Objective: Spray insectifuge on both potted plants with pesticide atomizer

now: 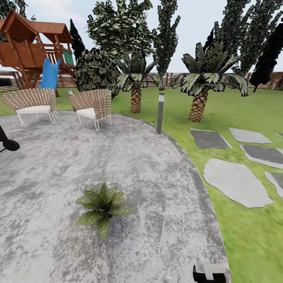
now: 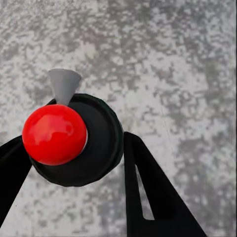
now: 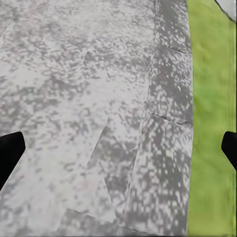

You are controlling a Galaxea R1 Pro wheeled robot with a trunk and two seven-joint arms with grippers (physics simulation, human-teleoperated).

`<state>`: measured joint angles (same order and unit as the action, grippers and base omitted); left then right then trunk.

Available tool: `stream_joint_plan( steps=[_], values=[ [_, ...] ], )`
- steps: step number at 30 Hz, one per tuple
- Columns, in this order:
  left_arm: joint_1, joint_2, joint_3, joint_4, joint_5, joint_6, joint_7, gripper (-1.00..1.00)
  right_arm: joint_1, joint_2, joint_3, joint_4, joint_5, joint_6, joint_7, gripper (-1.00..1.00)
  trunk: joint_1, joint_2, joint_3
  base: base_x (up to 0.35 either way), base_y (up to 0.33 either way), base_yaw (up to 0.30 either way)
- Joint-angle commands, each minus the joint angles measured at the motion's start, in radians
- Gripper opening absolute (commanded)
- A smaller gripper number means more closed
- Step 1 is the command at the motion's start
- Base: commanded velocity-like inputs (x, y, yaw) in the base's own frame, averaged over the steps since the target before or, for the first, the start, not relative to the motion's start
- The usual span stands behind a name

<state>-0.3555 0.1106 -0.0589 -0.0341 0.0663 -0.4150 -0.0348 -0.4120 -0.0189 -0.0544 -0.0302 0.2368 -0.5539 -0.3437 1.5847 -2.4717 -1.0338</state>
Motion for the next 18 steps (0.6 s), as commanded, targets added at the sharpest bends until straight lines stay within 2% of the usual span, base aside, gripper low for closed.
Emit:
stream_joint_plan(
  steps=[1,4,18],
  values=[
    [0.0,0.0,-0.006,0.002,0.009,-0.003,-0.004,-1.0,-0.001,0.0,-0.006,0.001,0.01,-0.001,-0.005,1.0,0.0,0.0,-0.001,0.127,-0.261,-0.269],
    [0.0,-0.002,-0.006,0.002,0.008,-0.002,-0.004,-1.0,-0.001,0.001,-0.005,0.001,0.011,-0.001,-0.005,1.0,0.0,0.0,-0.003,0.086,-0.137,-0.269],
    [0.0,-0.009,-0.01,0.003,0.002,0.001,-0.004,-1.0,-0.001,0.001,-0.005,0.001,0.011,-0.001,-0.004,1.0,0.0,0.0,-0.014,0.002,-0.003,-0.269]
  ],
)
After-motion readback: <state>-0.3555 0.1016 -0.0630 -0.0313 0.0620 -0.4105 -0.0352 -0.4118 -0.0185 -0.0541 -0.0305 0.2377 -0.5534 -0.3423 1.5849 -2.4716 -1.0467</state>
